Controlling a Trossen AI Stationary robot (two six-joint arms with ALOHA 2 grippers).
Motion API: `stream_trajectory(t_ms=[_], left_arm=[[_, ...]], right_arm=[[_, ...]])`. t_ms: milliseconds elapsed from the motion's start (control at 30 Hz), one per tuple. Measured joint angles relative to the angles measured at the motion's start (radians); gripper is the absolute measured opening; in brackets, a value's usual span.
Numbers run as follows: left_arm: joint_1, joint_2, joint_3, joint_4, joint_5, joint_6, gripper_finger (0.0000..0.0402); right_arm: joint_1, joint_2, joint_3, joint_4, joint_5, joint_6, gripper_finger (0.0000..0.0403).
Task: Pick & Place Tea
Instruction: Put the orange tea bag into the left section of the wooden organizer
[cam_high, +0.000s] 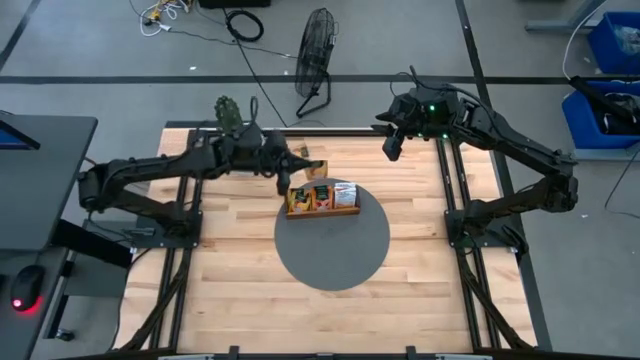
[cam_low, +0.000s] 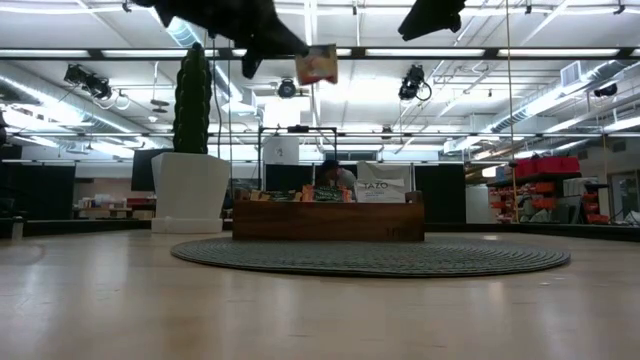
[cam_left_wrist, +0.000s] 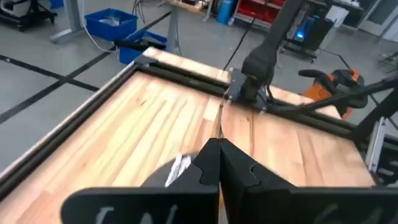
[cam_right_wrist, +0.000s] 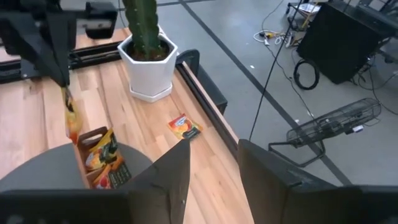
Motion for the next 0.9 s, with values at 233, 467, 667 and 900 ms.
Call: stream_trajectory(t_ms=[233, 467, 667, 900], left_arm=[[-0.036, -0.069, -0.168, 0.007, -0.033, 0.015, 0.0], [-0.021, -0.073, -0.271, 0.027, -0.004, 0.071, 0.0001], [-0.032, -0.073, -0.37, 0.13, -0.001, 0.065, 0.0001], [-0.026, -0.049, -0.439, 0.226, -0.038, 0.076, 0.0001]], right_arm=[[0.0, 0.0, 0.0, 0.005, 0.004, 0.035, 0.0141], [0.0, 0.023, 0.0, 0.008, 0.021, 0.053, 0.0141], [0.0, 0.057, 0.0, 0.009, 0.021, 0.077, 0.0142], [0.0, 0.095, 0.0, 0.007, 0.018, 0.087, 0.0142]])
